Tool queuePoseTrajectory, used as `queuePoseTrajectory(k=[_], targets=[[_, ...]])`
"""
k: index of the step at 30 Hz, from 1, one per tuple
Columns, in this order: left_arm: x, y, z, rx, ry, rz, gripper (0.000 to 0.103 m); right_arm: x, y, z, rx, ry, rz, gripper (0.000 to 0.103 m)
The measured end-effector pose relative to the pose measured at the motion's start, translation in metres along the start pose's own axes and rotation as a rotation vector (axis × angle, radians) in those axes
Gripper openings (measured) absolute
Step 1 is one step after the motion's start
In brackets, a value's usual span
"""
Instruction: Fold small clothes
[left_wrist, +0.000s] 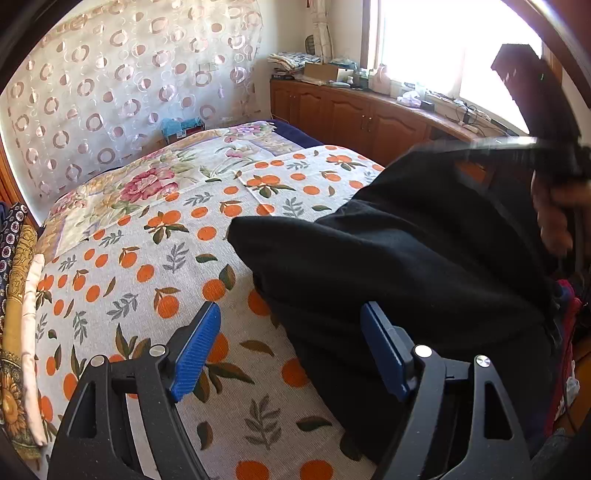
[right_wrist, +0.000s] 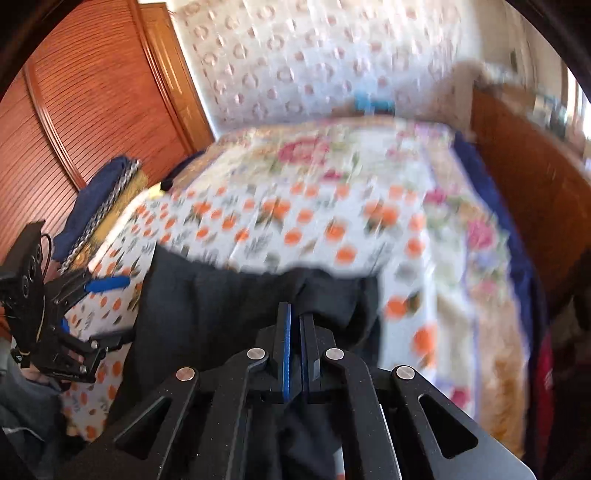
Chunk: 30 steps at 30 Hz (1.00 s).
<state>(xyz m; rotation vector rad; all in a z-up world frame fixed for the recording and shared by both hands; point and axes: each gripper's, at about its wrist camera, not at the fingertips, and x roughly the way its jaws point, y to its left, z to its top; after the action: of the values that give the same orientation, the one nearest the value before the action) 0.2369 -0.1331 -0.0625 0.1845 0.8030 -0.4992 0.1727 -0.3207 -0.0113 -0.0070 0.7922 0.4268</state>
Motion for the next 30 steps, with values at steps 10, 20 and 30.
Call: queuePoseTrajectory(k=[10,20,30], targets=[[0.007,0.002,-0.002,-0.018,0.015,-0.004,0.079,0.052,-0.04,-0.002,0.004,0.071,-0.248,0.008],[0.017,0.023,0.031,-0.069,-0.012,-0.061,0.075,0.03,-0.034,-0.024,-0.004,0.007,-0.198,0.047],[0.068,0.046,0.043,-0.192,0.129,-0.18,0.058,0.054,-0.056,-0.01,0.056,0.026,-0.143,0.047]])
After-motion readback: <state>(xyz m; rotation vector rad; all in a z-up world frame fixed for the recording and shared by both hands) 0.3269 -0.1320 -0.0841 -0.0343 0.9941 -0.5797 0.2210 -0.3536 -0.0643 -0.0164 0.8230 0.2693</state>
